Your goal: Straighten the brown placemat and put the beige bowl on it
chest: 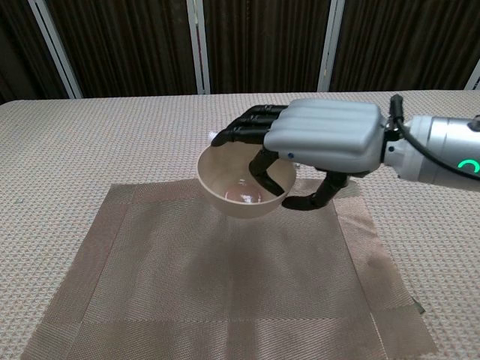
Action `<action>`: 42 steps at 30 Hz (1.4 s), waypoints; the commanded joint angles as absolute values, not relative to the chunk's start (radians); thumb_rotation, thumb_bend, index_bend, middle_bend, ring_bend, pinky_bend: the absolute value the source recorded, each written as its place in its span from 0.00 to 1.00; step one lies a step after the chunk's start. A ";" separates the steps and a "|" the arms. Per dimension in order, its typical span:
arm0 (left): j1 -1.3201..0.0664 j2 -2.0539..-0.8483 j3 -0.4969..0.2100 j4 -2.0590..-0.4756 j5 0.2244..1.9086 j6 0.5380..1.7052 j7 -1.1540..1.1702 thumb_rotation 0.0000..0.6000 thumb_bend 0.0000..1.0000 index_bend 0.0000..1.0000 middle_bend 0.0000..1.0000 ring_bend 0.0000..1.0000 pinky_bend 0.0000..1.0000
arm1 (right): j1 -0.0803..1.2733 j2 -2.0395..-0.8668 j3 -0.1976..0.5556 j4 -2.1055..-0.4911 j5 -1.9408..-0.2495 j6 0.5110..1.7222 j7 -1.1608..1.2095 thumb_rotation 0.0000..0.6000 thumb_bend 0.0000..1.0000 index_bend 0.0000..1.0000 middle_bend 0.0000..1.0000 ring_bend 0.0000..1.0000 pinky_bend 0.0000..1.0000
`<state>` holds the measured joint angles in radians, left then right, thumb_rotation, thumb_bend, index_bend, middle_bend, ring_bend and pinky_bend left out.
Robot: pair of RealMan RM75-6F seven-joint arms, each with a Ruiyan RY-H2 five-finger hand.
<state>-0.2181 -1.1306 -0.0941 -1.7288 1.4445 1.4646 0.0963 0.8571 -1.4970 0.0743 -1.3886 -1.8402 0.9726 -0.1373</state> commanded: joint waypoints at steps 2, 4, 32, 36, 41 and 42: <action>-0.219 -1.128 -0.095 -1.725 1.443 1.458 0.087 1.00 0.00 0.00 0.00 0.00 0.00 | 0.882 -1.551 0.066 -1.365 -1.831 0.939 -0.167 1.00 0.27 0.76 0.05 0.00 0.00; -0.220 -1.127 -0.095 -1.723 1.444 1.454 0.085 1.00 0.00 0.00 0.00 0.00 0.00 | 0.889 -1.577 0.061 -1.353 -1.832 0.931 -0.188 1.00 0.27 0.76 0.05 0.00 0.00; -0.200 -1.111 -0.086 -1.748 1.470 1.468 0.061 1.00 0.00 0.00 0.00 0.00 0.00 | 0.792 -1.514 0.056 -1.505 -1.723 1.017 -0.441 1.00 0.00 0.00 0.00 0.00 0.00; -0.188 -1.118 -0.080 -1.739 1.487 1.492 0.085 1.00 0.00 0.00 0.00 0.00 0.00 | 0.726 -1.408 0.049 -1.593 -1.734 1.123 -0.462 1.00 0.00 0.00 0.00 0.00 0.00; -0.166 -1.144 -0.066 -1.722 1.517 1.532 0.107 1.00 0.00 0.00 0.00 0.00 0.00 | 0.592 -1.267 0.035 -1.689 -1.705 1.307 -0.424 1.00 0.00 0.00 0.00 0.00 0.00; -0.162 -1.145 -0.061 -1.723 1.523 1.536 0.103 1.00 0.00 0.00 0.00 0.00 0.00 | 0.569 -1.250 0.034 -1.694 -1.696 1.338 -0.411 1.00 0.00 0.00 0.00 0.00 0.00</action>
